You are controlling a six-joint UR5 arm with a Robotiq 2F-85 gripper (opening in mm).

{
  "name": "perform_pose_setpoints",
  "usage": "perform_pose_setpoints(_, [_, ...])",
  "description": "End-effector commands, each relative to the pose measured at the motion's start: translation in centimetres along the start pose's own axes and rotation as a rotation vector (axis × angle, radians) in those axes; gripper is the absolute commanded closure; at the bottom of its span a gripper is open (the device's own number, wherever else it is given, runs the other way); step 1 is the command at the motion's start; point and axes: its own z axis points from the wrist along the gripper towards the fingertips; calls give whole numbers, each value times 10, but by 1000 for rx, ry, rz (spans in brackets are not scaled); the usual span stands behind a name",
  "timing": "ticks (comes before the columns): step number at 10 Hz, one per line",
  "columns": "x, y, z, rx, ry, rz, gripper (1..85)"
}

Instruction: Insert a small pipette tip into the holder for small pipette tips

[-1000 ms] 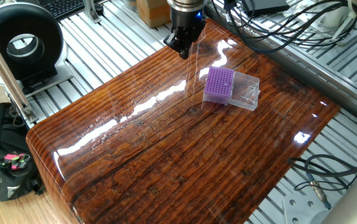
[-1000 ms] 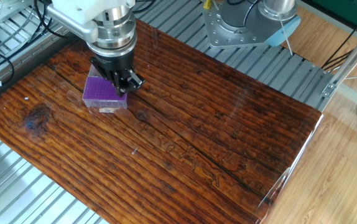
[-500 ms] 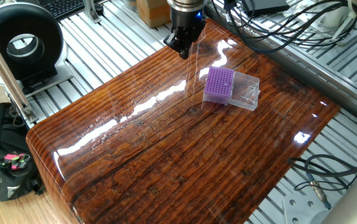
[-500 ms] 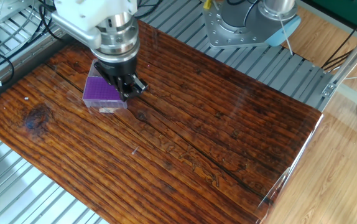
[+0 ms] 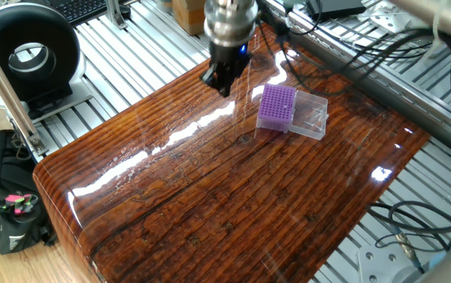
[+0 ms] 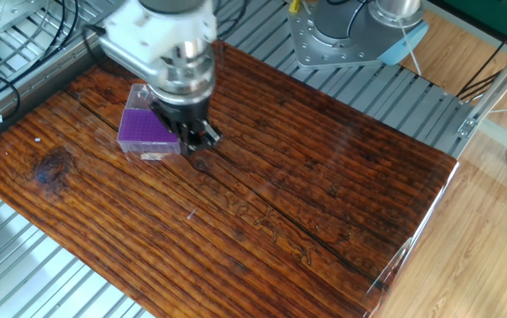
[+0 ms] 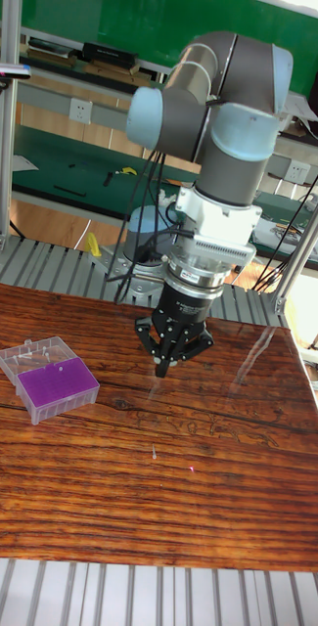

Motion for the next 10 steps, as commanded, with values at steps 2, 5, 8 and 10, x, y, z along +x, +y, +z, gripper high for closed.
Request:
perform_pose_setpoints(2, [5,17,12,-9,-29,21,847])
perform_pose_setpoints(5, [6,32,15,-70,-31,41,847])
perform_pose_setpoints(8, [1,23,18,-21,-66,17,847])
perform_pose_setpoints(10, [2,24,19,-22,-69,37,847])
